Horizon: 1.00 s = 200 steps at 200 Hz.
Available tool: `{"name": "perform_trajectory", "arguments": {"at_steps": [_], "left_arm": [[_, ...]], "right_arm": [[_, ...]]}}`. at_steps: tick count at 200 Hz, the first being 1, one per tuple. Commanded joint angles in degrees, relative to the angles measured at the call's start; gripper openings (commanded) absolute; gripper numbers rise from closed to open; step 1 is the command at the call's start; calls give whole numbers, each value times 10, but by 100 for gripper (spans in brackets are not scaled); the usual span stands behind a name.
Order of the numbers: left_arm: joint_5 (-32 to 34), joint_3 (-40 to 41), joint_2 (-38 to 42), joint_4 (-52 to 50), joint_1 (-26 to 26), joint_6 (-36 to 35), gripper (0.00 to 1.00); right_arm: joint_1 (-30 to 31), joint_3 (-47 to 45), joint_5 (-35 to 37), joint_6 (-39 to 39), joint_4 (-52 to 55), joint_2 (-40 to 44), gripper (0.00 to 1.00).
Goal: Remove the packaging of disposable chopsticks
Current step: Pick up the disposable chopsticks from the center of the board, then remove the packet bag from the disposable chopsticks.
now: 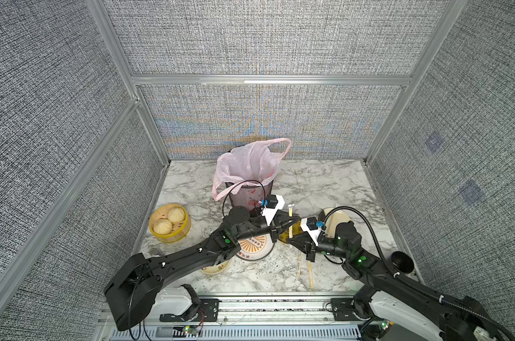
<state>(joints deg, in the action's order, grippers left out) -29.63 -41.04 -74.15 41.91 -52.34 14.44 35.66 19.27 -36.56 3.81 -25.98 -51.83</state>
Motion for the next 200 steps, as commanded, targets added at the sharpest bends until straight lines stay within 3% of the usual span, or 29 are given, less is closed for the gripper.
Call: {"name": "perform_trajectory", "arguments": {"at_steps": [1, 14, 68, 88, 140, 160, 200], "left_arm": [[-22, -8, 4, 27, -1, 5, 30], [-27, -11, 11, 26, 0, 6, 39], [29, -42, 38, -33, -1, -7, 39], [19, -54, 30, -37, 0, -7, 38], [-5, -86, 4, -49, -1, -10, 26], [-4, -93, -3, -60, 0, -13, 16], [-8, -87, -10, -51, 0, -10, 15]], "right_arm": [[-1, 0, 15, 8, -10, -2, 0], [-1, -2, 13, 4, -12, 0, 0], [0, -7, -5, -6, -12, 8, 0], [0, -8, -7, -7, -12, 9, 0], [0, -3, -12, -11, -8, -1, 0], [1, 0, -18, -12, -8, -5, 0], [1, 1, -14, -13, -7, 0, 0]]}}
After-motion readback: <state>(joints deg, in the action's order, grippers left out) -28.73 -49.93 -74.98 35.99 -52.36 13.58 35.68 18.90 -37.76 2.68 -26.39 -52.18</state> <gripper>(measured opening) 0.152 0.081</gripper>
